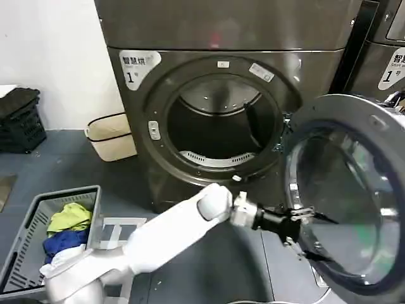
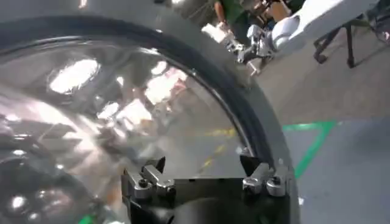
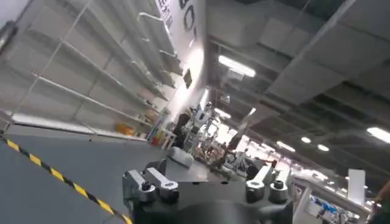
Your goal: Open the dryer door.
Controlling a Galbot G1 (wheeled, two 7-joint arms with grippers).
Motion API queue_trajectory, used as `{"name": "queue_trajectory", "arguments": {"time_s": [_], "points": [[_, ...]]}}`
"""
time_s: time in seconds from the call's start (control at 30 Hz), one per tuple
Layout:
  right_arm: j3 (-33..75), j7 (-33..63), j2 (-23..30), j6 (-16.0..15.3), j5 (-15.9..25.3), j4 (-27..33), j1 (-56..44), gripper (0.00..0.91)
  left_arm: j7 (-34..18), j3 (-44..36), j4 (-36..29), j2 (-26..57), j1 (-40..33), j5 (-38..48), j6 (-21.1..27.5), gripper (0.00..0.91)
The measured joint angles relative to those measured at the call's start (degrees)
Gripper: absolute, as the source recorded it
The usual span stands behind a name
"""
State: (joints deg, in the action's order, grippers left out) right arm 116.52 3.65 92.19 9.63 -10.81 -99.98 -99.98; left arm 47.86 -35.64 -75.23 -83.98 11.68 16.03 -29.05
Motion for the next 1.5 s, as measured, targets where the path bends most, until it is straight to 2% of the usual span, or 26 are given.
{"name": "queue_trajectory", "arguments": {"time_s": [0.17, 0.33, 0.73, 1.13, 1.5], "points": [[0.05, -0.03, 0.00, 0.18, 0.05, -1.29, 0.09, 0.907, -3.67, -1.13, 3.45, -4.46, -1.01, -1.83, 1.53, 0.907], [-0.30, -0.05, 0.00, 0.17, 0.05, -2.85, 0.28, 0.907, -9.57, -2.39, 6.26, -8.34, -1.70, -3.12, 5.04, 0.907], [-1.62, -0.02, 0.00, 0.19, 0.16, -6.77, 0.77, 0.907, -19.94, -3.99, 10.56, -8.21, -2.55, -4.27, 12.46, 0.907], [-2.31, 0.94, 0.00, 1.04, 0.28, -9.60, 1.04, 0.907, -28.89, -5.26, 8.58, -8.21, -1.76, -0.54, 23.67, 0.907], [-2.28, 1.81, 0.00, 1.24, 0.44, -10.63, 1.31, 0.907, -37.22, -3.71, 5.24, -8.22, -0.56, 10.59, 32.85, 0.907]]}}
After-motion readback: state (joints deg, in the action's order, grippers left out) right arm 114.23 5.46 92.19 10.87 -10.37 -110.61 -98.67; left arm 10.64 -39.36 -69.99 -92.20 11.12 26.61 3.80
